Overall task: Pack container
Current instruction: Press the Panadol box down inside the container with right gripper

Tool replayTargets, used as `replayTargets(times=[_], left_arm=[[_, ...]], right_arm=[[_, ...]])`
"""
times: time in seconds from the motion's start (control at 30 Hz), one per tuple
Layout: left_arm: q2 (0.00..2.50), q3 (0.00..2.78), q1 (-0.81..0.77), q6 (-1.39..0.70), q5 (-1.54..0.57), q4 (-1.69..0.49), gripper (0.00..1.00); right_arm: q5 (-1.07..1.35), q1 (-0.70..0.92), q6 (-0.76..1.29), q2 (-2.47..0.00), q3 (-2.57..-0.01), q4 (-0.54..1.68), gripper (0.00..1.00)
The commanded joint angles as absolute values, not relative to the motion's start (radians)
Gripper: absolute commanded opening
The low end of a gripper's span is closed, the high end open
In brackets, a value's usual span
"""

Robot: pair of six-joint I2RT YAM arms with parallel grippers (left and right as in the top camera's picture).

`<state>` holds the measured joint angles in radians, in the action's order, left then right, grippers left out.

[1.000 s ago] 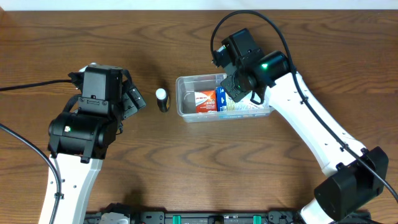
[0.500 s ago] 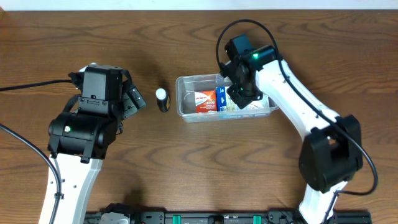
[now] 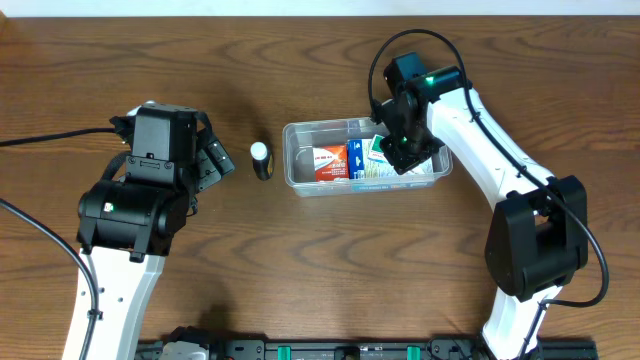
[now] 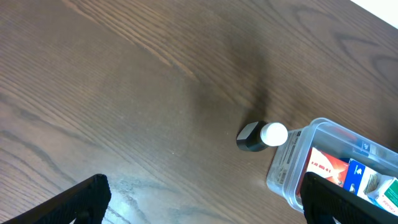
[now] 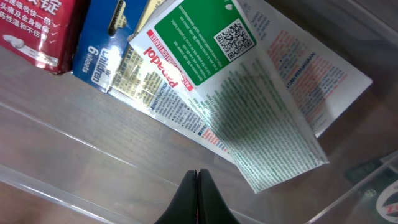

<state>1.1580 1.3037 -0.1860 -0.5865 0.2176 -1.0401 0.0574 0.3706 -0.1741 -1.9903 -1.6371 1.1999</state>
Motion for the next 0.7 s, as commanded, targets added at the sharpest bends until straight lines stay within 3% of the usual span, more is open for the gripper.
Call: replayTargets(times=[0.0,0.67], left_arm=[[1.163,1.307,-0.182,-0.583,0.237,-1.043,0.98],[1.163,1.307,-0.182,-0.583,0.237,-1.043,0.98]], right_arm=[[0.087,0.368,-0.184,-2.027,-1.651,1.196,0.01],[0.052,0.363,-0.207,-2.059,-1.64,1.161,0.01]])
